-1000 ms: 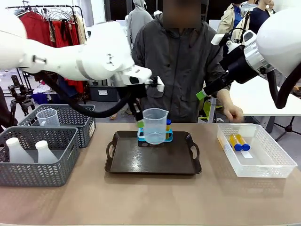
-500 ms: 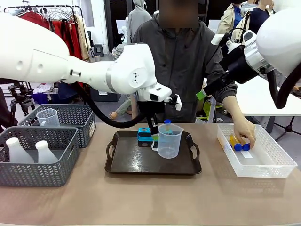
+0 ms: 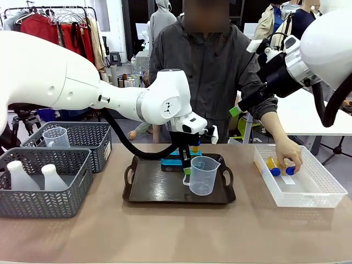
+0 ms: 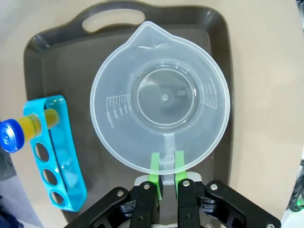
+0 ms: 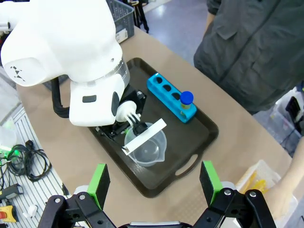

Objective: Prepare the laboratory tools.
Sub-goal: Pick up one Large Measuring Cup and place it on the Handle tray.

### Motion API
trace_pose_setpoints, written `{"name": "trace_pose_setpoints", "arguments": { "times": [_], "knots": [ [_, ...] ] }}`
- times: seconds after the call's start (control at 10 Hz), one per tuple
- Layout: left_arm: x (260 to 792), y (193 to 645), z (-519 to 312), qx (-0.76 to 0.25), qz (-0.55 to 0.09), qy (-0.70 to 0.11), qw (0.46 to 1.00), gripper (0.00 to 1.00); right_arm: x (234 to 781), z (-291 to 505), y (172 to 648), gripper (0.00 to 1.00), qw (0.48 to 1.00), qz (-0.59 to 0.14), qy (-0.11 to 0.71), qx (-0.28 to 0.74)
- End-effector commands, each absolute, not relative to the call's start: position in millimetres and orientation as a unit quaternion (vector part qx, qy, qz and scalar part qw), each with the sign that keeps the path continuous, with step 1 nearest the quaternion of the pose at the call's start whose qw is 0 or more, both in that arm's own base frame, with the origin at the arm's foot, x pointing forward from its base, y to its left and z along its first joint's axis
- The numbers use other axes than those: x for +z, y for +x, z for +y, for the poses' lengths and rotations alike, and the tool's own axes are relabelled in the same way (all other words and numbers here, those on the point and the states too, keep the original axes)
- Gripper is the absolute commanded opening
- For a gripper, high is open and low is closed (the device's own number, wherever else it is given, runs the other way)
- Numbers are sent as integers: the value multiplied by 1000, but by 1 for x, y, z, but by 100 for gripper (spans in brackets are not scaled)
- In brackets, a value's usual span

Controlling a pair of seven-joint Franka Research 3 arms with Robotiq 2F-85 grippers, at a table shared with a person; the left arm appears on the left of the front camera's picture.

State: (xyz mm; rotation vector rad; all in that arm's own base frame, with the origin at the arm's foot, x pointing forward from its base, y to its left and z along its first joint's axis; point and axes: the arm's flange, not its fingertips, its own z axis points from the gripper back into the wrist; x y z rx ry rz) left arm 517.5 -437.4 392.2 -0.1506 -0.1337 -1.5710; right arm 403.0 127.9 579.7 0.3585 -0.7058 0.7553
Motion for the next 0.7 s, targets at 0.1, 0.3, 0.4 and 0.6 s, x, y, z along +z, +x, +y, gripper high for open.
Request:
{"name": "trace_pose_setpoints", "arguments": {
  "times": [0.1,0.3,0.4,0.6],
  "knots": [
    [393,521,-436,-718,-75,-52,690,19,581,128,403,100,854,-336,176,357],
    [393,521,-434,-716,-76,-56,692,57,581,128,403,100,854,-336,176,357],
    [393,520,-434,-715,-77,-58,692,76,581,128,403,100,854,-336,176,357],
    [397,518,-433,-715,-78,-59,693,100,581,128,403,100,854,-336,176,357]
  ]
}}
